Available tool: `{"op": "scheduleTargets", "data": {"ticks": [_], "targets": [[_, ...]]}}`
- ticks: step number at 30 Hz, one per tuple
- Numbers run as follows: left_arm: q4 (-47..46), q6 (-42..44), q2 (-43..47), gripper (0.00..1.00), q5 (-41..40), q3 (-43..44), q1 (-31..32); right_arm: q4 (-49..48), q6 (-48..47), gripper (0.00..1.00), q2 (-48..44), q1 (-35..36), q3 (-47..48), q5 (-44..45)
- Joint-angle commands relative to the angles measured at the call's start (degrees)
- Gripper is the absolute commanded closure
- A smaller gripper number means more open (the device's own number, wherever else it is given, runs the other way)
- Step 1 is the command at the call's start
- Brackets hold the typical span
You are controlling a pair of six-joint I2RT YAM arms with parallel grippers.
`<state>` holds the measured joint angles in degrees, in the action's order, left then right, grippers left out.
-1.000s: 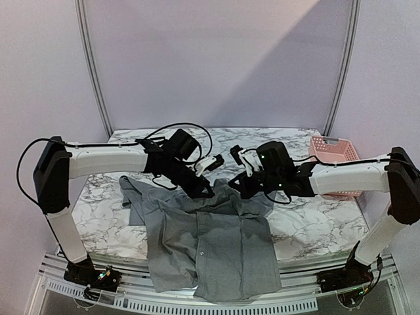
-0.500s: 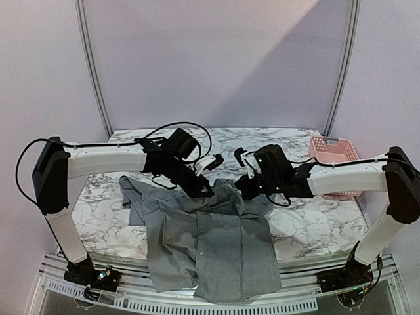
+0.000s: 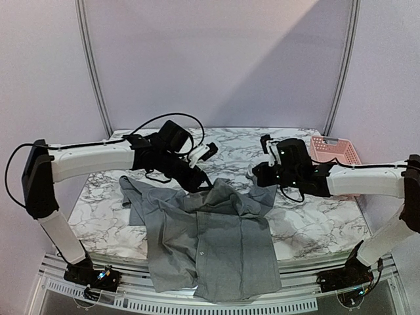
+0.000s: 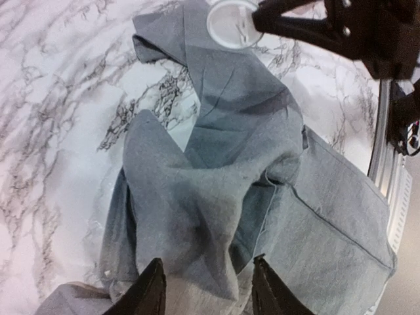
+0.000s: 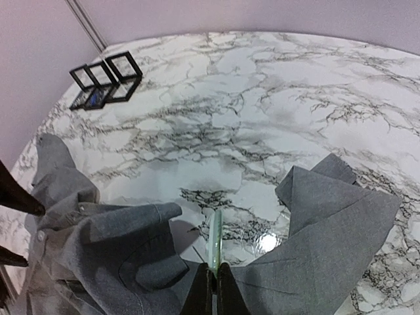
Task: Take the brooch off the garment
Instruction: Pass from the right arm to the left
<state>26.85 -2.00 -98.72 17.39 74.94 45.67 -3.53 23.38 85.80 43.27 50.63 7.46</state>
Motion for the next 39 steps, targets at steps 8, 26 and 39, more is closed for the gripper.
{"op": "scheduleTargets", "data": {"ticks": [8, 26, 39], "targets": [[-15.32, -4.89, 20.97, 0.07, -8.26, -9.76, -3.37, -17.49, 1.6, 1.0, -5.11, -5.65, -4.03, -31.79], [-25.87, -20.03, 17.6, 0.1, 25.21, -14.28, -2.94, -8.87, -1.11, 1.0, 1.94, -6.17, 8.01, -69.32], [-25.88, -19.68, 12.31, 0.42, 28.65, -12.31, -2.02, -9.51, 1.42, 1.0, 5.67, -5.76, 9.88, -74.43]]}}
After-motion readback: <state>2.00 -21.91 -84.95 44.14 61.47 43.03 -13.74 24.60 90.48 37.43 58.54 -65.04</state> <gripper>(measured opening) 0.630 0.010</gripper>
